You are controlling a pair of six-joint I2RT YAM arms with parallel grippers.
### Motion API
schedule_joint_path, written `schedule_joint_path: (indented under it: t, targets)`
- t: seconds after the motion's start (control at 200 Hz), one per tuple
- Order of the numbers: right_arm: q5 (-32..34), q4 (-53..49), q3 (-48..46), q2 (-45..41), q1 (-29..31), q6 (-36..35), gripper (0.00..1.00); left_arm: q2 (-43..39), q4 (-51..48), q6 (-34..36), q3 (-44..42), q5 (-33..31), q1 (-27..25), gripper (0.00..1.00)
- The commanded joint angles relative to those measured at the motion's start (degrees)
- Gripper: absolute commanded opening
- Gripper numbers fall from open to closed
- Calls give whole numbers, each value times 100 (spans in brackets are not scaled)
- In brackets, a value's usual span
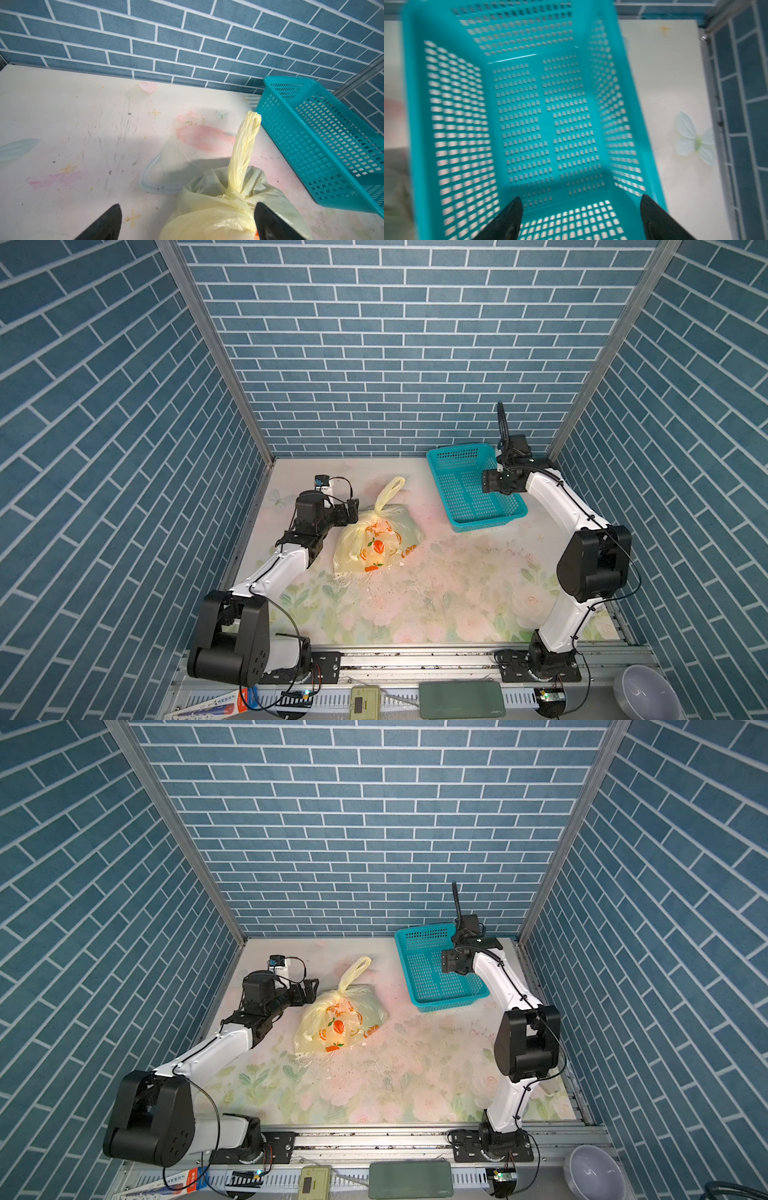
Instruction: Untie the knot of the plastic bag and take out the fruit
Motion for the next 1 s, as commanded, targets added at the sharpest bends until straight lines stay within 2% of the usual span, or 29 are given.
schedule_joint_path:
  t: [0.0,0.055,0.235,0.49,0.605,0.8,0.995]
  targets:
    - [-771,221,115,61,383,19,88,-148,-84,-54,5,240,-43,100]
    - [-932,354,220,255,632,11,87,-191,-73,-112,-39,323,-43,100]
    - [-859,340,897,1061,1235,43,86,-327,-150,-184,-165,462,-74,100]
    - [-196,-54,1882,2068,1404,131,73,-489,-171,-255,-212,466,-111,100]
    - [28,-135,2010,2332,1399,166,61,-503,-161,-262,-361,470,-109,100]
    - [372,-145,1736,2196,1344,287,28,-472,-75,-294,-405,468,-122,100]
    - [478,-63,1210,1794,1057,298,9,-398,29,-330,-403,474,-127,100]
